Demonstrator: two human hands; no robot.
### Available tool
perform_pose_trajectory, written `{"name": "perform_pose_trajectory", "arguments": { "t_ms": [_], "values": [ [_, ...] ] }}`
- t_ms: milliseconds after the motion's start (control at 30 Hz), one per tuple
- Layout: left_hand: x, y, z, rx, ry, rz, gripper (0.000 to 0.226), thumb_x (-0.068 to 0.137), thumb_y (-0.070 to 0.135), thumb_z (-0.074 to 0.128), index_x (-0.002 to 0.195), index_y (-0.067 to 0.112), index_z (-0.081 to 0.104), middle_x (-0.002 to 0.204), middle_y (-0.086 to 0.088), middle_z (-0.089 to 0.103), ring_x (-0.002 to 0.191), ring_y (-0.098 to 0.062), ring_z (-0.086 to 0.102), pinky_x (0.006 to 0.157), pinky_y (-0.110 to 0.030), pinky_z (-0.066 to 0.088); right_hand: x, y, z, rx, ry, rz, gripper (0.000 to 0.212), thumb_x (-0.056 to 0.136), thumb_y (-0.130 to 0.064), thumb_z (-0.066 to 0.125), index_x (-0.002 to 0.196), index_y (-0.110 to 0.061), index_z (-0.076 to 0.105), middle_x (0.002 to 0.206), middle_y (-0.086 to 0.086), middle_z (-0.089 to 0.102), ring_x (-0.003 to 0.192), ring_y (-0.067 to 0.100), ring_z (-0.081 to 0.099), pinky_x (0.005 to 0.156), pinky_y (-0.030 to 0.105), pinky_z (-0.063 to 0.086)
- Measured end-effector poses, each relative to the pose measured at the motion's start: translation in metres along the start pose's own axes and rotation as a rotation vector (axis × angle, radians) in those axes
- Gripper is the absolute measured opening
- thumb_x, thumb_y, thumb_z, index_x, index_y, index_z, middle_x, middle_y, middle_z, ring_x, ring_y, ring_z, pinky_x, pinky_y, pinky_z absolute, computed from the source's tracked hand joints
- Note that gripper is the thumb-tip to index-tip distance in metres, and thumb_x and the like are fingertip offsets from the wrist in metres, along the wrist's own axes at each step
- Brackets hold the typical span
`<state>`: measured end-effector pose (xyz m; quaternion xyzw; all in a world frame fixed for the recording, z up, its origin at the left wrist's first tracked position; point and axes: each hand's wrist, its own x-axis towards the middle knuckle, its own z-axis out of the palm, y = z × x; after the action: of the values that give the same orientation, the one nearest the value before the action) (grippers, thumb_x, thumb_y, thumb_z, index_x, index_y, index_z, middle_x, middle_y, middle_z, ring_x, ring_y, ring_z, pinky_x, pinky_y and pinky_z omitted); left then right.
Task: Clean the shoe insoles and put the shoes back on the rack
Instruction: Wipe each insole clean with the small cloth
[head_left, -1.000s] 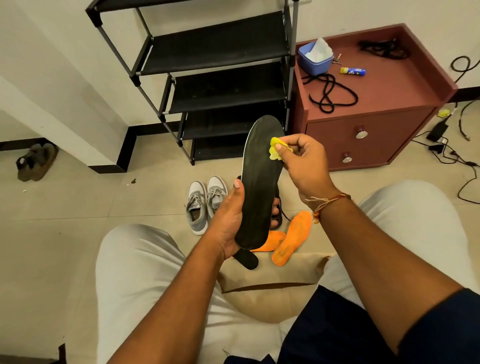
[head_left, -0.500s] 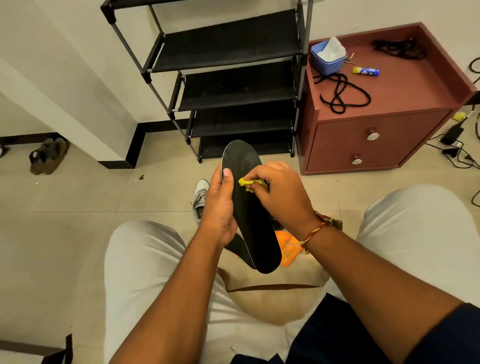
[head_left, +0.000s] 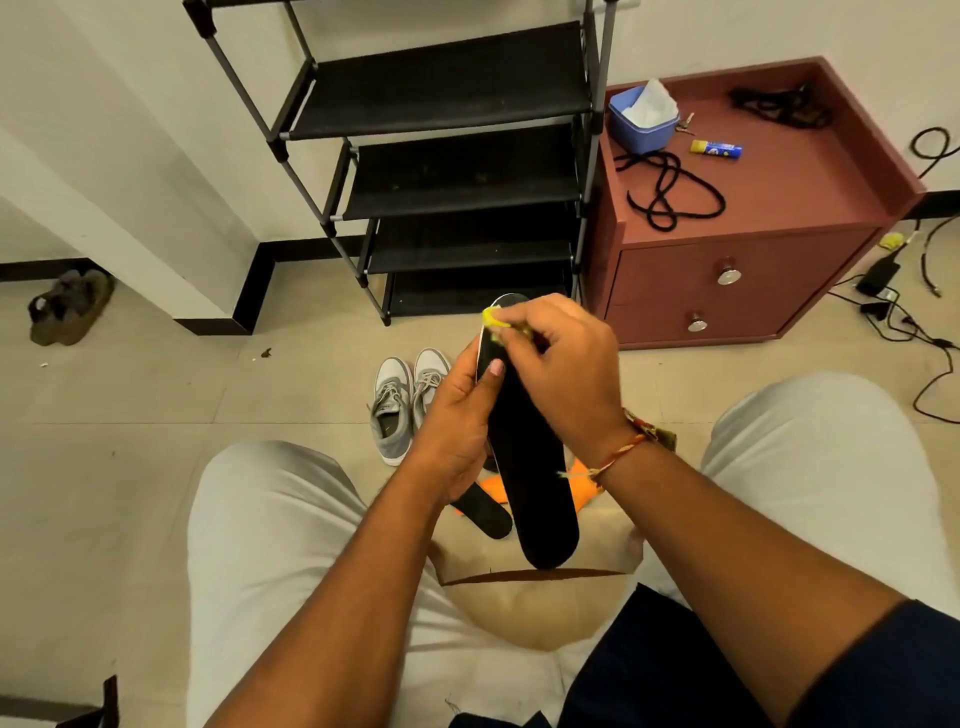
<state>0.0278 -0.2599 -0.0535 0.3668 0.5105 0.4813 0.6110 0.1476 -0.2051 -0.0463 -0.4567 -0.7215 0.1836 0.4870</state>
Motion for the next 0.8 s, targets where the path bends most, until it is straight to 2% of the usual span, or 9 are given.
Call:
{"name": "perform_pose_trajectory", "arguments": {
  "t_ms": [100,267,367,467,567,633,700,800],
  "values": [
    [0.001,0.000,0.000,0.056,-0.020,0.036,0.038,0.108,0.017,0.042,0.145,0.021,0.050,0.131,-0.007,0.067,0.124,-0.021,0.063,0.104,-0.042,0.052,0.001,-0.002,0.001,0.013,-0.054,-0.022,0.011,0.091,-0.013,0.069,0.099,-0.011,0.076,0.094,0.000,0.069,0.087,0.009,0.063,0.076,0.021,0.052],
    [0.001,-0.002,-0.001,0.110,0.000,0.051,0.041,0.107,0.014,0.045,0.147,0.024,0.048,0.128,0.005,0.069,0.122,-0.013,0.063,0.099,-0.036,0.054,0.017,0.017,-0.009,-0.023,0.100,0.104,0.013,0.092,-0.021,0.070,0.097,-0.012,0.076,0.090,0.000,0.069,0.083,0.009,0.062,0.070,0.030,0.054],
    [0.002,-0.004,-0.001,0.140,0.005,0.065,0.039,0.108,0.016,0.044,0.146,0.023,0.049,0.130,-0.003,0.067,0.125,-0.019,0.062,0.107,-0.046,0.050,0.005,0.004,-0.002,0.016,0.015,0.037,0.010,0.091,-0.018,0.070,0.095,-0.010,0.076,0.090,0.000,0.070,0.084,0.010,0.064,0.074,0.029,0.055],
    [0.004,-0.002,-0.003,0.128,0.032,0.084,0.036,0.108,0.016,0.043,0.143,0.022,0.051,0.131,-0.007,0.066,0.127,-0.023,0.061,0.110,-0.052,0.046,-0.001,-0.005,0.002,0.048,-0.079,-0.053,0.008,0.090,-0.014,0.071,0.095,-0.010,0.076,0.091,0.000,0.069,0.085,0.010,0.064,0.076,0.026,0.054],
    [0.002,-0.001,-0.002,0.114,-0.001,0.081,0.041,0.107,0.014,0.045,0.148,0.019,0.047,0.135,-0.008,0.064,0.128,-0.022,0.060,0.110,-0.048,0.047,0.011,0.009,-0.004,0.014,0.009,0.026,0.010,0.091,-0.017,0.070,0.096,-0.010,0.076,0.089,0.000,0.069,0.083,0.009,0.063,0.072,0.028,0.054],
    [0.000,-0.001,-0.001,0.102,-0.011,0.062,0.043,0.107,0.015,0.046,0.149,0.021,0.047,0.133,-0.002,0.066,0.127,-0.017,0.061,0.108,-0.044,0.049,0.015,0.017,-0.009,-0.005,0.065,0.091,0.012,0.092,-0.020,0.070,0.096,-0.011,0.076,0.088,0.000,0.068,0.081,0.008,0.062,0.070,0.030,0.054],
    [-0.002,0.000,-0.001,0.060,-0.033,0.052,0.042,0.107,0.014,0.045,0.148,0.021,0.047,0.132,-0.003,0.067,0.125,-0.018,0.062,0.105,-0.041,0.051,0.012,0.016,-0.007,0.007,0.059,0.100,0.012,0.092,-0.020,0.070,0.096,-0.011,0.076,0.088,-0.001,0.069,0.081,0.009,0.062,0.070,0.029,0.054],
    [-0.003,0.002,-0.001,-0.064,-0.057,0.026,0.042,0.108,0.020,0.040,0.151,0.022,0.043,0.137,-0.008,0.064,0.129,-0.023,0.060,0.105,-0.046,0.051,0.005,0.005,-0.002,0.063,-0.017,0.060,0.009,0.091,-0.016,0.070,0.095,-0.011,0.076,0.090,-0.001,0.070,0.085,0.008,0.064,0.074,0.026,0.054]
  ]
}}
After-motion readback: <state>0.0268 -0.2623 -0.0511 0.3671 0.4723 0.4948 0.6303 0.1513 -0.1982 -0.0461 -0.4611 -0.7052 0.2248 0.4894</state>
